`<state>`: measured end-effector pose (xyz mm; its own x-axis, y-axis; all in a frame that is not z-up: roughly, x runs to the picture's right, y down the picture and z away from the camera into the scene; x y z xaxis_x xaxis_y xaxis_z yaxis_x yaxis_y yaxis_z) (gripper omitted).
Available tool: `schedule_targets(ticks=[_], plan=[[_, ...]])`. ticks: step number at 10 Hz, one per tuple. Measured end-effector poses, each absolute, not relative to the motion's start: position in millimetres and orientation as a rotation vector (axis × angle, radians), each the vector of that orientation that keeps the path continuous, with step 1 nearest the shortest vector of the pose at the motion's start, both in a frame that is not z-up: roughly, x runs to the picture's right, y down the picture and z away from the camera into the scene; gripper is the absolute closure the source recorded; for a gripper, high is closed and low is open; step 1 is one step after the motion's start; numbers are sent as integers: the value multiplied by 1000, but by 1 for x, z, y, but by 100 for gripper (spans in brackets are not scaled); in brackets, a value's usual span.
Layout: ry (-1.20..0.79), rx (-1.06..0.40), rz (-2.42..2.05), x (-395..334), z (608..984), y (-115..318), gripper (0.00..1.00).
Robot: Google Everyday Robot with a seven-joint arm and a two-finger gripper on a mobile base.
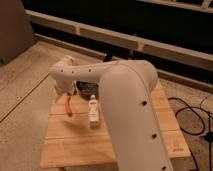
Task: Place the pepper on the white sponge
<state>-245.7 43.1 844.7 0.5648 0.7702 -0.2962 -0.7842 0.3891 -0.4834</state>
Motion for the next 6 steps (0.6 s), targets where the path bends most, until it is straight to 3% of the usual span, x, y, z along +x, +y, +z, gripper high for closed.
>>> schedule_targets(ticks=[6], plan=[[210,-668,1035,-243,863,72,35]])
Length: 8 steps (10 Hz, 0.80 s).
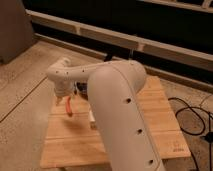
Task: Place the pepper on the white sponge
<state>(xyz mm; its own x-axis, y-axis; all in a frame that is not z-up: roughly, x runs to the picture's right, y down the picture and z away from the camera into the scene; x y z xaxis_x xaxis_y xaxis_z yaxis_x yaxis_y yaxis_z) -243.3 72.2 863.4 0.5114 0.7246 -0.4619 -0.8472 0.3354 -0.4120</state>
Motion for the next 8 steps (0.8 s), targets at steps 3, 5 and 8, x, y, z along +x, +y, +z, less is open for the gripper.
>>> schedule_targets(ticks=[3,5,8], plan=[[237,-723,1083,-247,877,82,35],[292,-747,1114,-236,887,90,35],[368,-769,1100,-236,903,103,35]])
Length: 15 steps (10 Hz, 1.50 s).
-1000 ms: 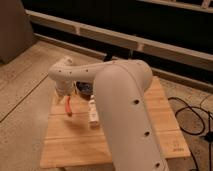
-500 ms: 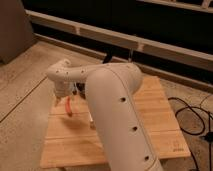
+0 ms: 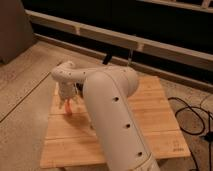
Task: Place the pepper on the white sponge
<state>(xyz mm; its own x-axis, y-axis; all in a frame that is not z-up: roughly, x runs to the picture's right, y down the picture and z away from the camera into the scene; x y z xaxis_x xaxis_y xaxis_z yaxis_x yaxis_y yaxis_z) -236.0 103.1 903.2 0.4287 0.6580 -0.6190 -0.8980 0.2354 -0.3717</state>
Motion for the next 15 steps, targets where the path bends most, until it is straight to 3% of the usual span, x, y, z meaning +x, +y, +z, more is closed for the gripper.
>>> schedule_targets(ticks=[2,7,8,13,15], plan=[[391,-775,1059,-250,912,108,40],[408,-780,1022,-263,926,110,93],[402,-777,1027,-263,927,107,99],[280,-648,1069,-254,904,34,100],[278,-649,1066,-256,903,35,100]])
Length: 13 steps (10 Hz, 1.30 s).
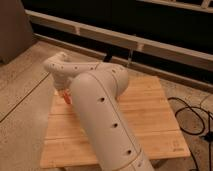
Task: Place the pepper on the white sponge
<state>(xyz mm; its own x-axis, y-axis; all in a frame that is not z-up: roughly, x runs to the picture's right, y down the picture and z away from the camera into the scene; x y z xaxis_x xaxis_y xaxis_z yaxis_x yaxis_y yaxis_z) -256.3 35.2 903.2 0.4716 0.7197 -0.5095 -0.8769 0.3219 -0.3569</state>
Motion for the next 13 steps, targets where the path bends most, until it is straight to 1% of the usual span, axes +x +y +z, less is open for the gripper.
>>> schedule_targets(ticks=[3,6,7,10,13], plan=[[278,-648,1069,-255,904,34,100],[290,-602,1088,-247,910,8,100],[292,-583,1094,-247,914,-3,100],[306,-596,1089,-257,928,-3,100],[341,-595,1108,-249,947,-10,100]])
